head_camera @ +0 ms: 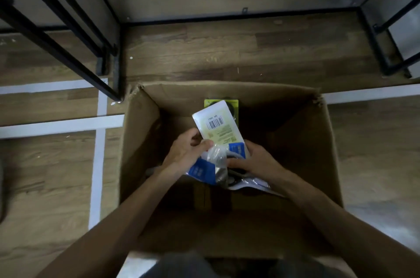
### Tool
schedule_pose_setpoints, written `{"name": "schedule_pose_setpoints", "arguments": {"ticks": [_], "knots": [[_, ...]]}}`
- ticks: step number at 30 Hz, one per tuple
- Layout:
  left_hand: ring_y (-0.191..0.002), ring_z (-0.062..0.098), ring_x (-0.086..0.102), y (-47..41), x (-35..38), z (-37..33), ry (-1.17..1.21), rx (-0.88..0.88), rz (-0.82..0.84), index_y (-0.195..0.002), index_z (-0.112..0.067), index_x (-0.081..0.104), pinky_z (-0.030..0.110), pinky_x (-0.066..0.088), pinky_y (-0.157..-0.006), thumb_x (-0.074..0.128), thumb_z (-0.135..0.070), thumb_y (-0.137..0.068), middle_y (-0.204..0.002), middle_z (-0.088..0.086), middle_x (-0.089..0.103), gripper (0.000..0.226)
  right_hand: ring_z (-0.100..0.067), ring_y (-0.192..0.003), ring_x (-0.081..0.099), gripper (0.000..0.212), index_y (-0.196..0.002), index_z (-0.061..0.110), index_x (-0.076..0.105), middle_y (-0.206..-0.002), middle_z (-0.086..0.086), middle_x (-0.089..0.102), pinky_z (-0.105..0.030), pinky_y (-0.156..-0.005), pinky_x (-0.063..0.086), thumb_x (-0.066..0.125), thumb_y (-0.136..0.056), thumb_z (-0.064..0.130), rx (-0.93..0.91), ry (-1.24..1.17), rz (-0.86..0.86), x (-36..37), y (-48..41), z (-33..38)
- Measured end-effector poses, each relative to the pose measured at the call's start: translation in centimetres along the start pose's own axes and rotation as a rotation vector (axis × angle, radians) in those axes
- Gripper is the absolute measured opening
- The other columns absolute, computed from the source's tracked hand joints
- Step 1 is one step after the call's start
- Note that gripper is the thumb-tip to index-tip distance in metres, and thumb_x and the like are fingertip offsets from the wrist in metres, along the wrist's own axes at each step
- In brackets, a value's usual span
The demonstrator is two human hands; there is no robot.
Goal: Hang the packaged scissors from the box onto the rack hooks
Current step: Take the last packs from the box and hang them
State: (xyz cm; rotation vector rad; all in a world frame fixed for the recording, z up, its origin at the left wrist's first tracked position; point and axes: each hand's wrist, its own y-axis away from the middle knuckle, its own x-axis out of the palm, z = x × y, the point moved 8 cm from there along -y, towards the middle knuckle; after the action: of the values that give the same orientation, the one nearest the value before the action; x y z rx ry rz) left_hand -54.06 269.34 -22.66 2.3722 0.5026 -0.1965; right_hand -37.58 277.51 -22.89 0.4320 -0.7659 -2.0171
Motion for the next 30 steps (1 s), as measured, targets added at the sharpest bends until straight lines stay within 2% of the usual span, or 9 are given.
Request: {"name": "schedule_pose_setpoints", "arguments": {"ticks": [8,14,16,18,21,23,25,27,30], "knots": [[-0.103,0.014,0.07,18.8,-7.6,-19.7,-0.018,0.023,0.006,-0.104,-0.036,0.065,0.046,0.057,-0.095,0.073,-0.032,-0.092,-0.108,-0.006,0.074,0.015,0.01,-0.085,0.067,0.039,-0.11,0.031,0.058,-0.099,0.014,0.07,-0.009,-0.067,0.052,0.079,-0.082,0.014,0.004,0.0,-0.009,1.0,20.5,19.7],[-0.098,0.021,0.074,34.2,-13.9,-40.4,0.009,0.072,0.062,-0.106,-0.018,0.07,0.043,0.06,-0.088,0.079,-0.026,-0.088,-0.103,0.003,0.077,0.021,-0.012,-0.095,0.07,0.036,-0.107,0.026,0.062,-0.098,0.008,0.073,-0.027,-0.085,0.058,0.084,-0.078,0.028,-0.025,0.077,-0.103,0.2,38.7,39.6],[-0.085,0.008,0.074,38.8,-15.4,-47.2,-0.011,0.11,0.054,-0.098,-0.02,0.069,0.027,0.058,-0.075,0.076,-0.02,-0.091,-0.092,-0.002,0.076,0.009,-0.017,-0.1,0.07,0.047,-0.113,0.023,0.063,-0.104,0.001,0.074,-0.042,-0.095,0.055,0.083,-0.074,0.041,-0.067,0.114,-0.126,-0.5,43.9,45.7],[-0.071,-0.001,0.069,42.8,-17.1,-53.5,-0.006,0.157,0.005,-0.088,-0.023,0.065,0.013,0.05,-0.063,0.072,-0.015,-0.093,-0.081,-0.006,0.07,0.012,-0.015,-0.1,0.071,0.044,-0.113,0.022,0.063,-0.106,0.001,0.074,-0.043,-0.096,0.055,0.082,-0.076,0.037,-0.083,0.086,-0.124,-1.2,48.2,50.8],[-0.084,0.007,0.07,47.6,-18.6,-59.8,0.047,0.171,-0.069,-0.095,-0.019,0.068,0.017,0.049,-0.065,0.072,-0.022,-0.094,-0.085,-0.003,0.069,0.005,-0.005,-0.084,0.071,0.024,-0.101,0.023,0.063,-0.101,0.001,0.073,-0.02,-0.076,0.057,0.079,-0.084,0.017,-0.14,0.044,-0.11,-2.1,53.9,56.9],[-0.084,0.018,0.066,50.2,-19.2,-63.1,0.077,0.195,-0.133,-0.092,-0.021,0.067,0.023,0.047,-0.066,0.071,-0.028,-0.095,-0.083,-0.005,0.069,0.008,-0.004,-0.078,0.072,0.022,-0.101,0.019,0.064,-0.096,0.001,0.073,-0.015,-0.063,0.054,0.077,-0.085,0.01,-0.218,-0.015,-0.117,-2.8,57.1,60.4],[-0.075,0.017,0.061,52.4,-19.6,-65.9,0.13,0.236,-0.201,-0.089,-0.018,0.065,0.019,0.044,-0.058,0.068,-0.031,-0.097,-0.077,-0.004,0.066,0.015,-0.008,-0.08,0.074,0.025,-0.103,0.015,0.065,-0.096,-0.002,0.075,-0.021,-0.065,0.058,0.08,-0.083,0.011,-0.277,-0.04,-0.152,-3.8,59.7,63.1],[-0.075,0.017,0.059,54.5,-19.3,-68.1,0.179,0.251,-0.248,-0.095,-0.013,0.064,0.018,0.046,-0.062,0.065,-0.035,-0.099,-0.082,0.001,0.065,0.022,-0.021,-0.089,0.075,0.037,-0.104,0.013,0.067,-0.098,-0.007,0.076,-0.041,-0.075,0.062,0.087,-0.074,0.018,-0.317,-0.078,-0.2,-4.6,61.6,65.1],[-0.078,0.021,0.062,57.0,-18.7,-69.7,0.328,0.211,-0.293,-0.092,-0.013,0.065,0.034,0.053,-0.072,0.067,-0.04,-0.096,-0.09,0.007,0.069,0.027,-0.033,-0.099,0.072,0.056,-0.107,0.012,0.068,-0.103,-0.009,0.075,-0.059,-0.084,0.058,0.09,-0.059,0.029,-0.381,-0.119,-0.258,-5.4,63.3,66.9]]}}
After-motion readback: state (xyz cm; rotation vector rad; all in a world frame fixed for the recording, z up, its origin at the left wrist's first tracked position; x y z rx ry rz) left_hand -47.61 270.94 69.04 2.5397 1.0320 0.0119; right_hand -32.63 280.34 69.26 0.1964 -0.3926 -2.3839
